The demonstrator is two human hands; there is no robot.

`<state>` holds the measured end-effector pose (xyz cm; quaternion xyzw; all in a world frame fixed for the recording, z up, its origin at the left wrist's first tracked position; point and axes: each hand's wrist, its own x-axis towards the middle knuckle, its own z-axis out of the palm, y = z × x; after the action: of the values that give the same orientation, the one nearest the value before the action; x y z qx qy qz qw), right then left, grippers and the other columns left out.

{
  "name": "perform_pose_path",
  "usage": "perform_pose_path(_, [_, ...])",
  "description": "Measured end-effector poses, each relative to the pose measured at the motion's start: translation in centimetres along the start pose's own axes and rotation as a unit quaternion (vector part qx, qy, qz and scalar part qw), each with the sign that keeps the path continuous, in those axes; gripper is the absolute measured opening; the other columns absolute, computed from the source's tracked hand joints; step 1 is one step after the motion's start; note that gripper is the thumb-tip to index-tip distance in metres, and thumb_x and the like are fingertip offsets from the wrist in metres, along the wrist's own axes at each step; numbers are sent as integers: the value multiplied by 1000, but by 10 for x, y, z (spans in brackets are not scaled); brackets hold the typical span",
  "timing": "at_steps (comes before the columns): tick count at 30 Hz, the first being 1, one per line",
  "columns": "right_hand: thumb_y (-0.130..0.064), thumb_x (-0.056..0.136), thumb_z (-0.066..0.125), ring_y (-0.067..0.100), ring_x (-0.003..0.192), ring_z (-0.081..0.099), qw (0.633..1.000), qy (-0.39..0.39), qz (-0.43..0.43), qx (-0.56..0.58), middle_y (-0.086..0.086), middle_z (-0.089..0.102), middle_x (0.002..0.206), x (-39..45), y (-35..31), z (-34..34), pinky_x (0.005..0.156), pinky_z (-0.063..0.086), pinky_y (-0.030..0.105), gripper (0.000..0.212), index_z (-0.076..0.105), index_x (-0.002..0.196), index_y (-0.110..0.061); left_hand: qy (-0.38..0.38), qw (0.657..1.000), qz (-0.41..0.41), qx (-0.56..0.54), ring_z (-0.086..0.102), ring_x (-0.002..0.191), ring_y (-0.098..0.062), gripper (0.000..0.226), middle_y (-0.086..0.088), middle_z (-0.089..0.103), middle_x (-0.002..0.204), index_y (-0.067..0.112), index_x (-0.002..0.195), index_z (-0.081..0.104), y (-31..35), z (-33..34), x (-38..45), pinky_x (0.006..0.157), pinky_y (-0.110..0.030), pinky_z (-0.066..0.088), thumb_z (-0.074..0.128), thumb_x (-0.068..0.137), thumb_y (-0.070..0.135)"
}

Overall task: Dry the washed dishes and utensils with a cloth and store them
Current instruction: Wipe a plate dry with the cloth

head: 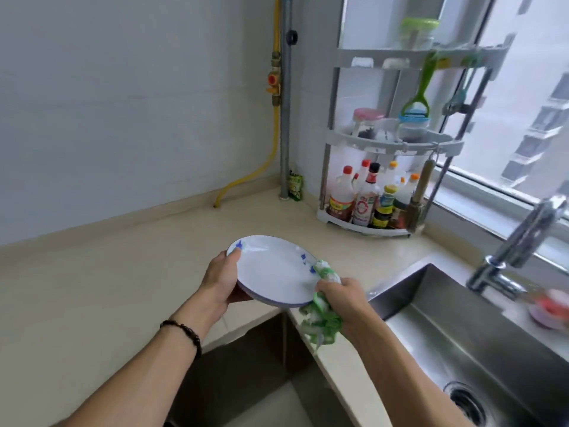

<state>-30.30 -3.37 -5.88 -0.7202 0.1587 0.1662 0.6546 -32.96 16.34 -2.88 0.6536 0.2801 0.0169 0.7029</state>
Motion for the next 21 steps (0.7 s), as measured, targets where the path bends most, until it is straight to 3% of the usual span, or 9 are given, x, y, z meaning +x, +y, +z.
perform_pose_path(2, [3,81,56,32,69,66,999,10,27,18,22,65,78,15,11,-46,69,60,49,11,63,87,9,-6,999,0,36,67,98,-31,28,-10,69,112,24,121,60,-4,51,0,64,-42,60,39,105,32])
perform_pose_path(5, [3,82,55,29,65,65,996,32,63,47,20,65,79,31,31,-106,61,57,35,13,63,89,10,-22,994,7,107,66,100,-34,34,-12,66,115,23,126,59,-8,122,-1,60,-43,61,42,99,36])
perform_pose_path(8, [7,83,53,28,63,61,989,44,101,101,21,61,78,38,52,-151,61,52,34,10,62,87,11,-29,979,4,203,63,103,-36,54,-11,64,117,22,127,58,-10,184,-3,71,-52,62,42,81,44])
perform_pose_path(13, [9,83,50,35,64,62,970,39,162,176,27,60,80,40,85,-184,72,54,49,17,57,99,14,-35,939,30,340,63,98,-36,32,-13,60,115,18,120,53,-15,259,-15,68,-48,62,41,94,30])
perform_pose_path(16, [5,68,52,41,72,62,964,30,168,204,30,61,82,43,95,-196,88,50,67,38,56,105,13,-41,904,56,422,57,102,-33,39,-15,59,123,14,130,53,-23,287,-14,87,-40,53,38,97,29])
perform_pose_path(18, [0,54,53,41,72,64,959,28,168,225,31,64,84,49,103,-203,84,49,74,56,56,108,13,-45,889,65,451,50,100,-31,40,-14,57,124,14,134,51,-26,298,-16,87,-34,45,38,99,29])
perform_pose_path(21, [-3,49,54,40,73,66,956,28,174,237,31,65,89,60,110,-212,82,51,71,65,54,112,12,-55,893,60,443,57,100,-32,39,-10,57,115,20,130,51,-27,312,-19,83,-42,57,39,96,32])
